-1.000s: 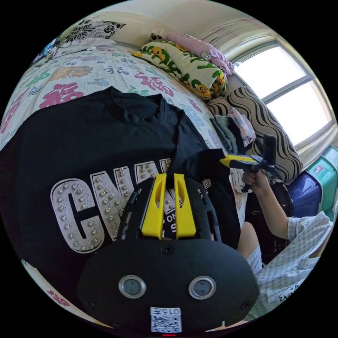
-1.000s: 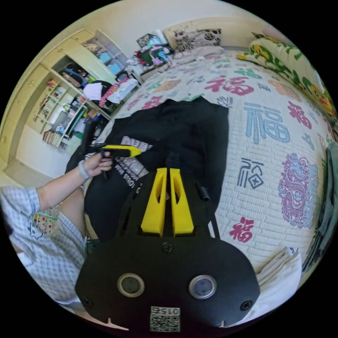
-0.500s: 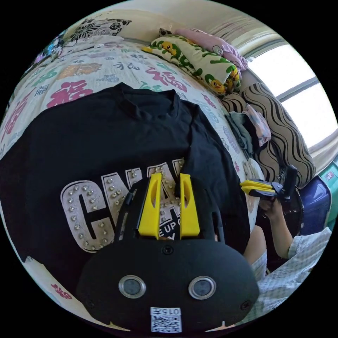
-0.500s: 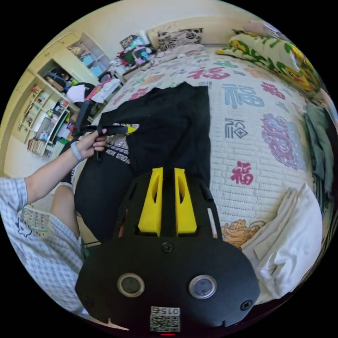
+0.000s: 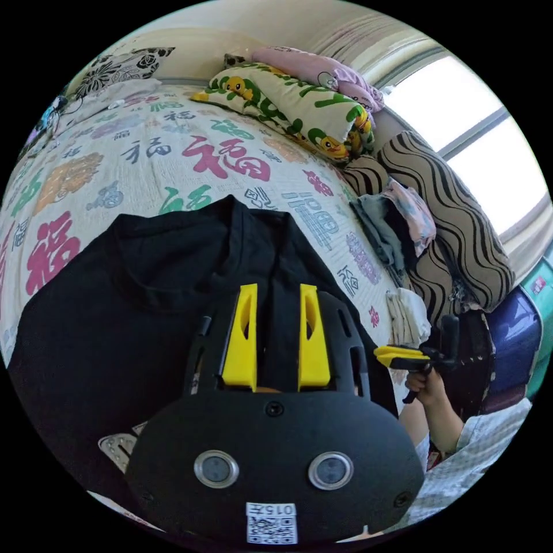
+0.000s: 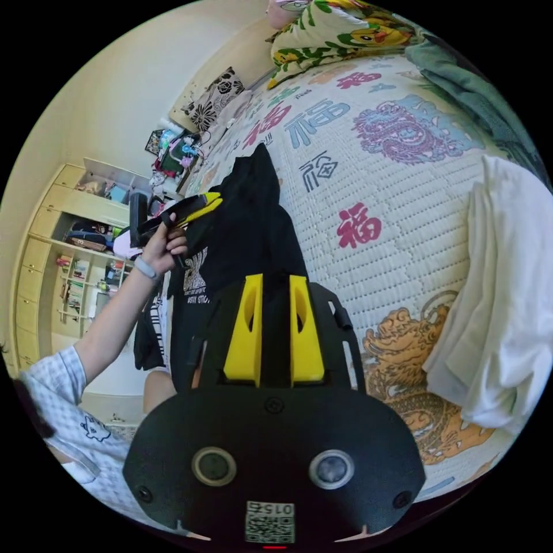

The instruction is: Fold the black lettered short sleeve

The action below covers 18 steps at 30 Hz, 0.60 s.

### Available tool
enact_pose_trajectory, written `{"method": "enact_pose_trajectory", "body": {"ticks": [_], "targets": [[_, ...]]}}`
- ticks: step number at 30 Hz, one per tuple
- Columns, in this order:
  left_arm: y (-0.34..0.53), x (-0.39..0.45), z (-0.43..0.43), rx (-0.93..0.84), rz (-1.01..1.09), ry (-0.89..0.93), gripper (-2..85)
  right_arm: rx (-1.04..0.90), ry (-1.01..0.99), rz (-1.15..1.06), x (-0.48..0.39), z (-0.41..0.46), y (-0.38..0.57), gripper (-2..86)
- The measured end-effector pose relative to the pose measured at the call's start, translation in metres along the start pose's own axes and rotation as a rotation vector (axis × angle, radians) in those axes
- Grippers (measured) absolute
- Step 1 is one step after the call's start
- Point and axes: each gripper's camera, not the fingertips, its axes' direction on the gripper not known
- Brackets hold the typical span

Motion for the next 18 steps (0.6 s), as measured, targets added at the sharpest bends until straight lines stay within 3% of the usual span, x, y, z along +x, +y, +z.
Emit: {"method": "enact_pose_trajectory", "body": {"ticks": [4,9,11,13,16,18], "targets": [[-0.026,0.006,0.044,-0.101,-0.018,0.027,4.2,-0.001,0.034,-0.001,0.006,0.011,-0.005,3.6],[-0.041,0.015,0.037,0.061,-0.009,0.119,2.4,0.132,0.127,0.060,0.028,-0.002,0.009,-0.4],[-0.045,0.019,0.046,-0.004,0.020,0.032,2.9,0.144,0.074,0.077,0.035,-0.002,0.013,-0.2],[-0.047,0.023,0.055,-0.081,0.046,-0.058,3.8,0.134,0.049,0.043,0.030,0.002,0.014,0.3],[-0.037,0.026,0.038,0.027,0.078,-0.040,5.6,0.120,0.112,-0.093,0.000,0.014,0.011,4.5],[-0.030,0.023,0.036,-0.007,0.082,-0.035,6.6,0.058,0.179,-0.211,-0.026,0.037,0.002,7.5]]}}
